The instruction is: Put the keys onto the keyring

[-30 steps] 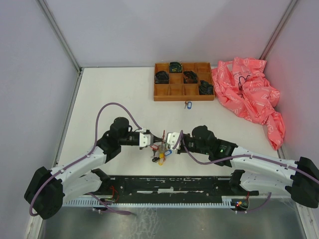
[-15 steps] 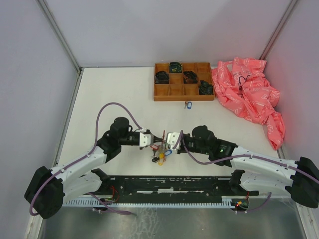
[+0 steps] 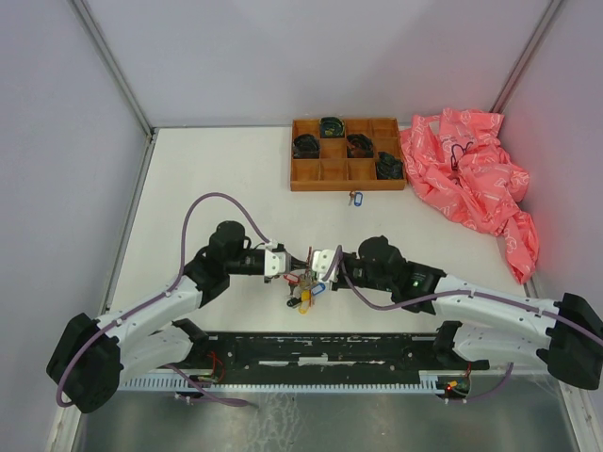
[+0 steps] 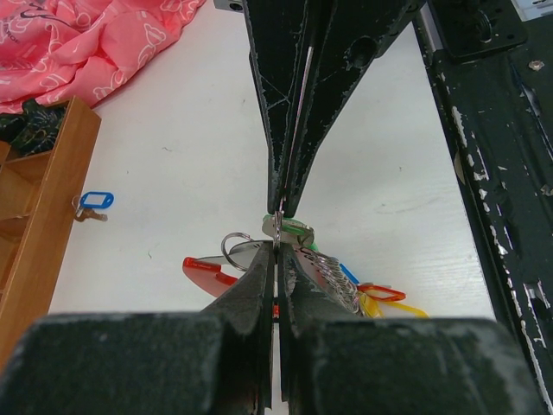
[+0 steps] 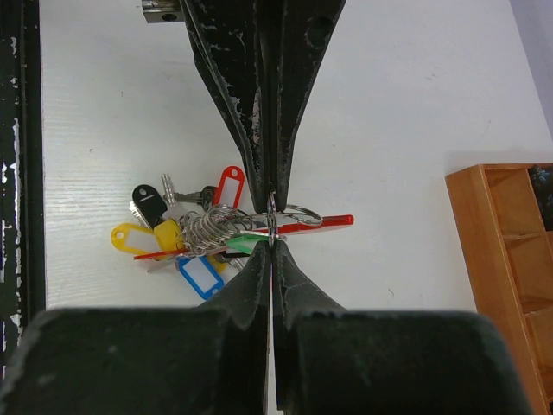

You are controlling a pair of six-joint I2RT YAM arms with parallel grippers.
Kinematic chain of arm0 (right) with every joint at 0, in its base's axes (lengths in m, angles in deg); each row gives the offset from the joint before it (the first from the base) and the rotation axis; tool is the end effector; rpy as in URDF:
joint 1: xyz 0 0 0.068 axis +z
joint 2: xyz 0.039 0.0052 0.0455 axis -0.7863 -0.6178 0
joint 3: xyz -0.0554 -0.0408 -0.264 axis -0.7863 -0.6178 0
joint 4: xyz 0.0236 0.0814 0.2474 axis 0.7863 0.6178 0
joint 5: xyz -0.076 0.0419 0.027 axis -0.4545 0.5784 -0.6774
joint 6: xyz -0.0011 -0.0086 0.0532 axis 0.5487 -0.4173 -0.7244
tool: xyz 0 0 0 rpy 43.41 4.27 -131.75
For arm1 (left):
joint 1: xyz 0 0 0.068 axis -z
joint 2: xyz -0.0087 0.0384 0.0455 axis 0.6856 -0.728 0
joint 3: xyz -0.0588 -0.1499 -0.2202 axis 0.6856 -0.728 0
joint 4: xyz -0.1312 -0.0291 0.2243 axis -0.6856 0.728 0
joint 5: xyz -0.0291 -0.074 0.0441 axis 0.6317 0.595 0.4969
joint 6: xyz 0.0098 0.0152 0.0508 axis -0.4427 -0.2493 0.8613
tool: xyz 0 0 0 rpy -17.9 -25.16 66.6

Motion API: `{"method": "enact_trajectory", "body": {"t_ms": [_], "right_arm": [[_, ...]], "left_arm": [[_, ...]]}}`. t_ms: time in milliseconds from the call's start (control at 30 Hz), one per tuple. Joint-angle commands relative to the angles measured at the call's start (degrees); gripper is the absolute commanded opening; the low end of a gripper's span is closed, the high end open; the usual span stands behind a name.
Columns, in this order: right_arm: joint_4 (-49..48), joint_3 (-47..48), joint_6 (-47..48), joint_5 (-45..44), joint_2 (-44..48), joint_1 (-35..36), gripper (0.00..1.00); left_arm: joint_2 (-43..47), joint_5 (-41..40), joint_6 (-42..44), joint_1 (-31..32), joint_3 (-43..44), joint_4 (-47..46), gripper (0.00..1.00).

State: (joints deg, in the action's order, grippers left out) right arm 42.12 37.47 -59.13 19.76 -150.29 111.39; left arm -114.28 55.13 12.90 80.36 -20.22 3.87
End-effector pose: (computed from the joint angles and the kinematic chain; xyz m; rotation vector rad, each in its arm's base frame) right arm 0.1159 0.2092 0.2521 -1.4405 1.3791 0.5440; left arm 0.1537 -0.1495 0.2308 1.4954 1.1121 -0.8255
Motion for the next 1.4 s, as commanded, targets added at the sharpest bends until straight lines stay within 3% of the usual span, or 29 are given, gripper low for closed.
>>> {"method": "enact_trajectory", "body": {"t_ms": [0, 467, 1000, 1367], "right_arm": [[-3.2, 3.4, -1.0, -0.2, -0.6, 0.8, 0.01], [-2.9, 3.5, 0.7, -1.2, 0.4, 1.1, 0.01], [-0.3, 6.4, -0.7, -3.8, -1.2, 1.2, 0.01], [-1.4, 2.4, 1.9, -7.3, 1.9, 1.3, 0.01]], "left_arm": [[0.4, 0.7, -2.6, 0.5, 2.8, -2.8, 0.03], [-1.0, -1.6, -4.5, 0.8, 5.4, 0.9, 0.03], [-0.3, -8.2, -0.5, 3.3, 7.7, 8.6, 0.03], [-1.1, -9.0, -13.6, 3.2, 9.2, 4.0, 0.03]]}}
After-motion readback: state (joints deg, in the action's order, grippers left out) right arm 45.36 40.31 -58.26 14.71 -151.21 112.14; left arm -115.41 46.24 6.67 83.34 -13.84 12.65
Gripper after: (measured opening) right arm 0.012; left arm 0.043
